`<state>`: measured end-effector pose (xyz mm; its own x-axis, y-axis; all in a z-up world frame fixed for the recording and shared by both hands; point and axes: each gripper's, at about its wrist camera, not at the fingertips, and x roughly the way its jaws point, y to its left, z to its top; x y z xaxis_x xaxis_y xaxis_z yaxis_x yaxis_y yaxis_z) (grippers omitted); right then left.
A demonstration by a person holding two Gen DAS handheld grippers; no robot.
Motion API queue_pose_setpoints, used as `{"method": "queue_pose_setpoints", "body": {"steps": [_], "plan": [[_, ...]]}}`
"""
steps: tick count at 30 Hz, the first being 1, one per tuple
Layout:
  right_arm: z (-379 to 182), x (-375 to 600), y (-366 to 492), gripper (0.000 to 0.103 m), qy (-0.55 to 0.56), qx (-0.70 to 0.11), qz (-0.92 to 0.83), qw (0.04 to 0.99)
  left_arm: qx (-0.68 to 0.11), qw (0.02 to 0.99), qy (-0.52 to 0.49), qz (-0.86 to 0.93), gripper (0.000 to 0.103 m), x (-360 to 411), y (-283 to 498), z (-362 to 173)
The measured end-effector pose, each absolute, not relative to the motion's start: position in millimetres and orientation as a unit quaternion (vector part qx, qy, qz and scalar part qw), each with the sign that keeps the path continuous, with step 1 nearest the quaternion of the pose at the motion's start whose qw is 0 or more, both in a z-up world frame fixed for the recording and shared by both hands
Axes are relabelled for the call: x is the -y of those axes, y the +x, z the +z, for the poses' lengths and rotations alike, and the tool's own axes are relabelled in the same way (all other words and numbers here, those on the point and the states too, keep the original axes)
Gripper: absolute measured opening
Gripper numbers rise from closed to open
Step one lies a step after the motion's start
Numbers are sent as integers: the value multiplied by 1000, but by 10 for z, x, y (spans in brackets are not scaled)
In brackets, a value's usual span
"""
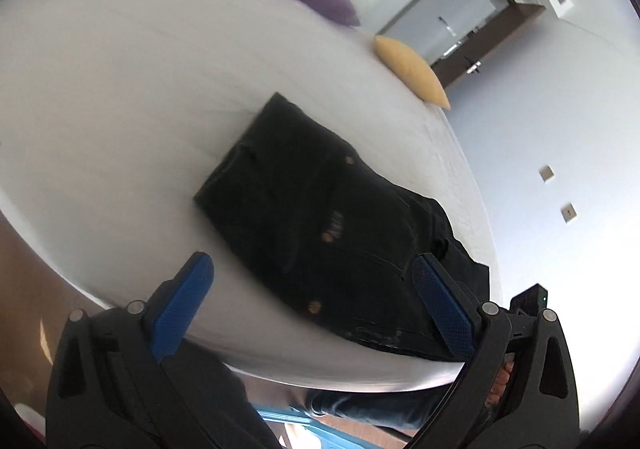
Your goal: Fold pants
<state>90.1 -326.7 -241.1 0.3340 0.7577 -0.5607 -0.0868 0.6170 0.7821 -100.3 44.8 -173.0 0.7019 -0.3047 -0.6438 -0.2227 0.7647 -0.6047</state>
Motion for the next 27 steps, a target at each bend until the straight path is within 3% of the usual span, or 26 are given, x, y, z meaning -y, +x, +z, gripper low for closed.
{"method": "queue_pose_setpoints", "body": {"steps": [8,17,19,21,23,27], "plan": [[-2364,3172,1019,60,334,-506,275,746,-411,812,-414,-14,101,-556,-578,-2066],[-2369,3209,1017,60,332,-507,275,746,-396,772,-497,-25,98,-723,-345,-2588],[-2369,3210,1014,60,332,-507,276,747,-388,767,-510,-30,89,-747,-324,-2635],[-2371,3215,1000,60,332,-504,277,748,-386,763,-518,-27,57,-795,-268,-2684],[-2366,3210,992,60,330,-503,277,749,-393,761,-516,-18,32,-786,-238,-2765],[-2360,3210,988,60,329,-503,277,750,-392,755,-526,-13,26,-807,-205,-2851]]}}
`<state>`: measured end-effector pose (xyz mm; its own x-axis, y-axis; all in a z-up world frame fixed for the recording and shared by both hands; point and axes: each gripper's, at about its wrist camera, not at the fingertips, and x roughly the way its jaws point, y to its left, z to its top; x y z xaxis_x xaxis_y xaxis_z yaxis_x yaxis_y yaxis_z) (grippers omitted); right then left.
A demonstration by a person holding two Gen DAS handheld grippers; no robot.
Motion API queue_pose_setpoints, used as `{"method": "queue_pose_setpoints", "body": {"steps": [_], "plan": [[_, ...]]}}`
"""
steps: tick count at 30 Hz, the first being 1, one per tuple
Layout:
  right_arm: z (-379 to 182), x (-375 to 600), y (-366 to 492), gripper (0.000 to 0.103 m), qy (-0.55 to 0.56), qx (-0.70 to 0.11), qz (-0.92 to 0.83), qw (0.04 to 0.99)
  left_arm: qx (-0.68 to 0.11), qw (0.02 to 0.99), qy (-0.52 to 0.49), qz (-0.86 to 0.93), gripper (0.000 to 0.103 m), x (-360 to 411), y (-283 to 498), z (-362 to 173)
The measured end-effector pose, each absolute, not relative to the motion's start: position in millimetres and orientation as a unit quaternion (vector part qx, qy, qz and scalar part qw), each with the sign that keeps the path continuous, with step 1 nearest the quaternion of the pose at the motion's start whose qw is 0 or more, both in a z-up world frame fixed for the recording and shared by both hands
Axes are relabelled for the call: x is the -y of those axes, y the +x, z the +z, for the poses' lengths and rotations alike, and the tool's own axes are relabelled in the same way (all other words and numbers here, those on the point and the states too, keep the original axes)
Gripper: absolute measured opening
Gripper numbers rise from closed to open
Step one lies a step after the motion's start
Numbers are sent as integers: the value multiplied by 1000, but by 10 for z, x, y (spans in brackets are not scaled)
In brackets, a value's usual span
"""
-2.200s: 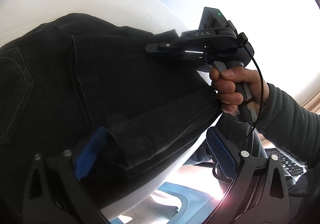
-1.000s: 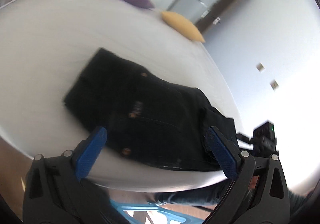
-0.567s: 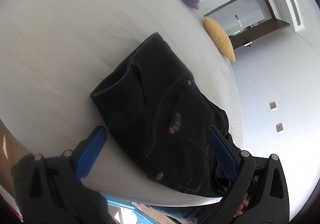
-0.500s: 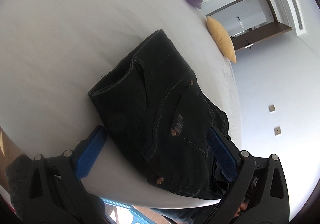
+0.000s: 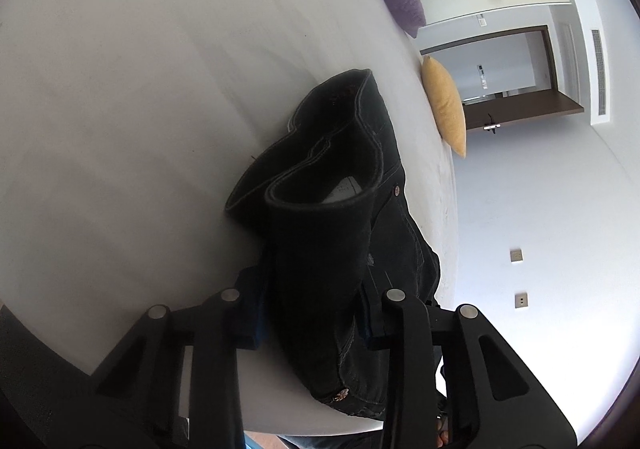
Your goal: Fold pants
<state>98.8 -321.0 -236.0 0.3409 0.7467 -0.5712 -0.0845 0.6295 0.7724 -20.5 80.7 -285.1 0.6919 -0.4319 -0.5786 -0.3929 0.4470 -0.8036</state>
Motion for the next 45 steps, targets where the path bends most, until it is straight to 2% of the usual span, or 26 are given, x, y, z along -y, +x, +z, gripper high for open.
{"method": "queue_pose_setpoints", "body": {"steps": [3,11,14,18,22,26,30,45], "plan": [[-2359,3214,987,58,328,-503,277,750,-383,764,-520,-14,19,-763,-151,-2817],[-2373,3248,973,51,334,-503,269,751,-351,833,-427,-19,11,-501,-175,-2252],[-2381,3263,958,49,337,-501,266,752,-335,873,-352,-42,8,-206,-118,-1880],[-2439,3270,953,36,333,-510,253,752,-318,911,-247,-89,7,386,-25,-1464],[-2491,3326,950,32,352,-510,254,743,-312,926,-155,-146,7,1088,21,-1249],[-2502,3431,930,32,390,-503,262,725,-318,922,-98,-196,7,1675,51,-1198],[-2390,3674,841,39,435,-474,269,717,-326,914,-47,-236,7,2207,162,-1237],[-2336,5148,319,39,555,-347,146,742,-379,866,87,-315,7,3817,391,-1766]]}}
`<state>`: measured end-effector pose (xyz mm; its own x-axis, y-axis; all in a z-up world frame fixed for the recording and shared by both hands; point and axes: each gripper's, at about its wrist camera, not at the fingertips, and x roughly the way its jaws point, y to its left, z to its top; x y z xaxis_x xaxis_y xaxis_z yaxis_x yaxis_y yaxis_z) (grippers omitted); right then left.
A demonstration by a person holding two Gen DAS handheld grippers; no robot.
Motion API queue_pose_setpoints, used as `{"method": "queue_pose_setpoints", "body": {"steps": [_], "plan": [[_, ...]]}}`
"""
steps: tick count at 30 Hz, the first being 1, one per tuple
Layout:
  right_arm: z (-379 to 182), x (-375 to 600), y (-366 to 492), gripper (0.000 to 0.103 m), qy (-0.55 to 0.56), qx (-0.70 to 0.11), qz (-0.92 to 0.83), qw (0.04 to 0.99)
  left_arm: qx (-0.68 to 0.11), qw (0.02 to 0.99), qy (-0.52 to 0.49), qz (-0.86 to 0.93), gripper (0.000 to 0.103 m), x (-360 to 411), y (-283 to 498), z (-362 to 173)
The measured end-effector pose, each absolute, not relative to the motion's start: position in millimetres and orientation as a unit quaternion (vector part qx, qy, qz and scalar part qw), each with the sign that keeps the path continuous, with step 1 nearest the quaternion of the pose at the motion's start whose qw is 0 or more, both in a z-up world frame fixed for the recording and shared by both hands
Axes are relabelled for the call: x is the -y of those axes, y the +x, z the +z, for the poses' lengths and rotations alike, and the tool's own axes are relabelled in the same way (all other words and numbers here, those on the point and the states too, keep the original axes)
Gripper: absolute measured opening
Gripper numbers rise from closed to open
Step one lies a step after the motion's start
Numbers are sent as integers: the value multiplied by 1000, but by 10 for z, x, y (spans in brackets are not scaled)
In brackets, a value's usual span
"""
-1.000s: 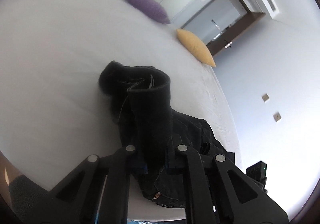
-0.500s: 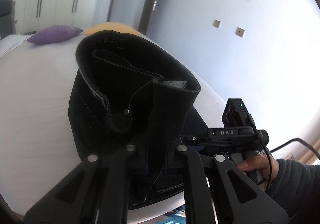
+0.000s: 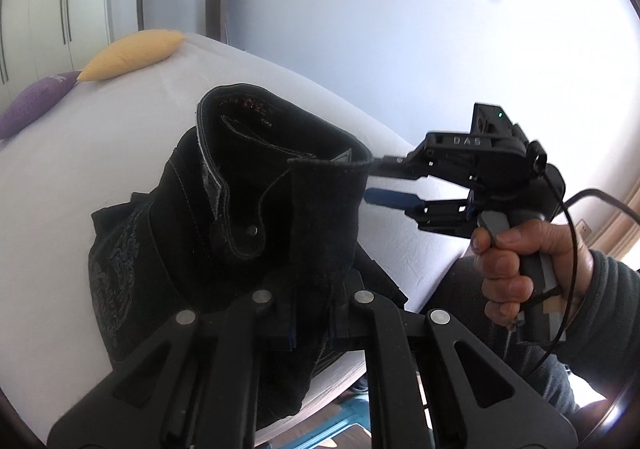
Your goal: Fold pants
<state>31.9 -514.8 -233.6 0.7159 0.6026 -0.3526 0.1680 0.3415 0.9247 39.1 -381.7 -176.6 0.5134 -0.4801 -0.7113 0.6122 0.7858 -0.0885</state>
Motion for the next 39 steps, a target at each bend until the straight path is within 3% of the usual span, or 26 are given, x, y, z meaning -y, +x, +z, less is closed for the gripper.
{"method": "queue_pose_setpoints", "body": {"steps": [7,12,19,21,28,33,35,38,39], "plan": [[-2288,5700,30,42,578,-298,99,753,-416,838,185,-302,9,4587,475,-2435],[-2218,5787,68,51,569,-293,90,763,-422,834,185,-303,20,4502,488,-2556],[-1864,5581,237,52,506,-311,121,795,-407,825,57,-388,29,3856,-280,-1898],[-1723,5459,295,52,494,-311,144,799,-381,849,19,-366,55,3539,-233,-1770],[-1388,4486,647,54,452,-334,295,772,-375,871,-99,-303,56,2742,458,-1988],[-1843,4084,874,55,445,-410,287,742,-417,849,-129,-298,56,2774,906,-2307],[-2123,4141,861,48,419,-450,231,754,-439,843,-121,-286,56,2823,951,-2553],[-2478,4455,678,3,430,-474,179,747,-455,838,-118,-277,56,2826,941,-2860],[-2541,4568,606,0,438,-475,169,744,-456,838,-119,-275,56,2803,912,-2918]]}}
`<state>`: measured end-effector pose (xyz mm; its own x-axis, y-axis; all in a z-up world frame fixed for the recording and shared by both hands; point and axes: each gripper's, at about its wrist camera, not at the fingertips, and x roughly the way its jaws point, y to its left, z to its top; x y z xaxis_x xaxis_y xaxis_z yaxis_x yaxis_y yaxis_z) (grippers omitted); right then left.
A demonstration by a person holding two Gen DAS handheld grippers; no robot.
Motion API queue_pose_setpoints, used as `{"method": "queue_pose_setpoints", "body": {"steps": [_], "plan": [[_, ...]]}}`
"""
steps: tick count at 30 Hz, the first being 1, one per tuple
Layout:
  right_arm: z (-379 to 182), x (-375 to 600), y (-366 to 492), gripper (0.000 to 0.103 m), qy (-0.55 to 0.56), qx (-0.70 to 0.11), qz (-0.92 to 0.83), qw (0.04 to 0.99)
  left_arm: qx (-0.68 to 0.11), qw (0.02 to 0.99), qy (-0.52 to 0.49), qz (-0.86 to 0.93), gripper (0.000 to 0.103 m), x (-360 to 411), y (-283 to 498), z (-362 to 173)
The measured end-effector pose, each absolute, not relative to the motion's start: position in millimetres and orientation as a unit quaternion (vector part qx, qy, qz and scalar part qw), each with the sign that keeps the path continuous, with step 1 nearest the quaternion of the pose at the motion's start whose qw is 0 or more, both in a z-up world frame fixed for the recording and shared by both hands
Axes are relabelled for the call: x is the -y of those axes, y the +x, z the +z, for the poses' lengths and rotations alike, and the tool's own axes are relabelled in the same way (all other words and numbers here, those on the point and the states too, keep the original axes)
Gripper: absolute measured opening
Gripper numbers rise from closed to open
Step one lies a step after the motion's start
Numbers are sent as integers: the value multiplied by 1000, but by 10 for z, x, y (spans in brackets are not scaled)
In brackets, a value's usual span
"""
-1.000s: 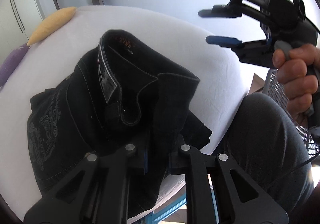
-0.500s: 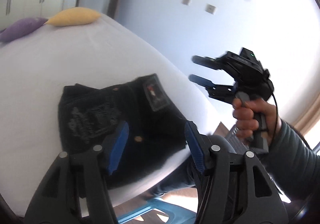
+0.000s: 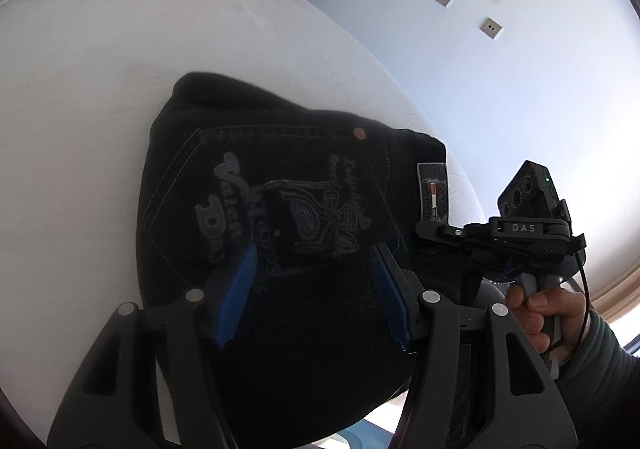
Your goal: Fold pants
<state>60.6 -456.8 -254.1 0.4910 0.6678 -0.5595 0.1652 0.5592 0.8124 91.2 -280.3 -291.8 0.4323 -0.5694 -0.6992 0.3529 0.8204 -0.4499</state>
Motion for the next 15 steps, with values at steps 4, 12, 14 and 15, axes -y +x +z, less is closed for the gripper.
{"method": "queue_pose_setpoints", "body": {"steps": [4,12,14,15], "plan": [[-2535,4797,401,0,447,-465,170,745,-453,845,-97,-267,56,2805,795,-2982],[-1544,4507,992,66,361,-428,230,796,-422,847,-75,-315,60,3148,773,-2803],[-1362,4051,1395,67,293,-445,282,798,-437,841,-69,-311,60,3233,798,-3030],[-1321,3791,1581,67,255,-454,304,798,-433,844,-66,-310,60,3244,776,-3097]]}}
